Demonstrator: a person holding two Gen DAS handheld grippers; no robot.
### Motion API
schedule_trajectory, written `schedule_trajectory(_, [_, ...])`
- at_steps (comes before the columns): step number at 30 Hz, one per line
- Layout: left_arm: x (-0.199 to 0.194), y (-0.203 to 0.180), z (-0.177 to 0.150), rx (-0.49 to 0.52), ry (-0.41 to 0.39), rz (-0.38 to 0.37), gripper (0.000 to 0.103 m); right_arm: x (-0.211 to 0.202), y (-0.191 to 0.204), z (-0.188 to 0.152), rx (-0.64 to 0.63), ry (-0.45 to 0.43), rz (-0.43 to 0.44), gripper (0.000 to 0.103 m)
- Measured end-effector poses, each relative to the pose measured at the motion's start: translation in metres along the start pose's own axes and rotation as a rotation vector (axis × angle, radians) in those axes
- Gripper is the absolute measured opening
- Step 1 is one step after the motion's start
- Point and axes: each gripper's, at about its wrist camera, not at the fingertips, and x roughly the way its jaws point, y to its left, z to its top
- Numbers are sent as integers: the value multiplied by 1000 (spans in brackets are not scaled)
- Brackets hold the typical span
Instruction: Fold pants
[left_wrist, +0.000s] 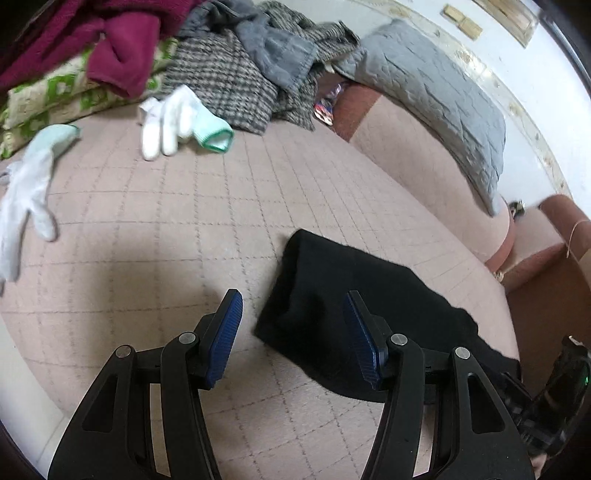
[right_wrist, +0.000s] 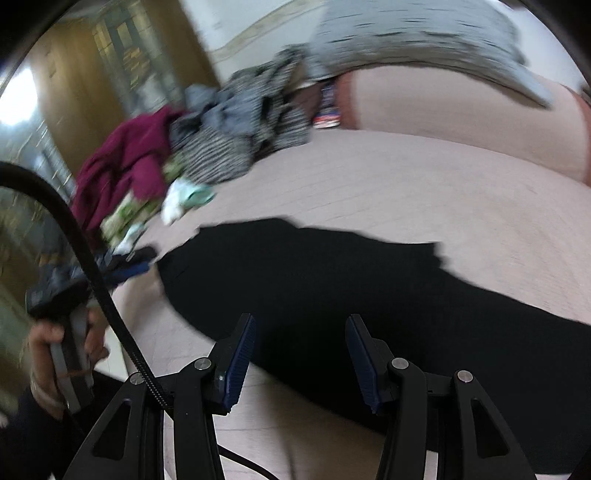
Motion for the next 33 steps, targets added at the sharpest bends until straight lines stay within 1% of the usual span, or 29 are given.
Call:
schedule_trajectory(2, [10,-8,-2,40,29,24,56,11,20,-2,-92,14,-1,48])
schedule_trajectory(4, [19,-18,-6,84,50,29,56,19,36,-5,-165,15,11,48])
schedule_trajectory(6, [25,-28,-12,154,53,94,56,33,47,-9,-233,14,-5,48])
schedule_trajectory(7, [27,-30,-14,173,54,104,55,40,48,-9,-250,29,-13,45])
schedule_trajectory(9, [23,-34,-17,199,30,107,48,51,48,-8,-256,53,-18,14])
schedule_trajectory(10, [17,-35,-16,208,5,101,45,50,47,-6,-247,55,-8,10])
schedule_trajectory(12, [11,-33,-15,206,-20,82,45,44,49,0,-233,49,22,7])
schedule_trajectory(14, [15,-32,-14,202,-1,91,45,40,52,0,-233,38,24,7])
schedule_trajectory(16, [22,-29,-15,191,32,118,45,46,47,-7,-191,61,38,7])
schedule_trajectory(17, [24,-29,-14,183,37,119,45,48,46,-8,-174,64,42,7])
schedule_trajectory(19, [22,-29,-13,170,43,118,46,48,43,-13,-143,36,38,7])
schedule_trajectory(20, [21,-29,-13,169,43,120,46,46,43,-14,-134,29,39,9])
schedule_trajectory(22, [20,-31,-14,180,41,140,49,42,42,-13,-117,42,46,18])
schedule_trajectory(23, [19,-33,-15,190,36,151,49,39,42,-12,-113,49,46,31])
schedule_trajectory(24, [17,-35,-16,202,26,165,49,34,43,-11,-110,52,45,39])
schedule_trajectory(27, [8,-40,-14,217,-20,193,49,12,40,-9,-97,9,39,42])
schedule_trajectory(29, [1,-41,-12,215,-50,180,49,2,35,-10,-72,-9,34,46])
schedule_trajectory(33, [-8,-48,-11,206,-79,145,49,-11,13,-16,18,-11,4,46])
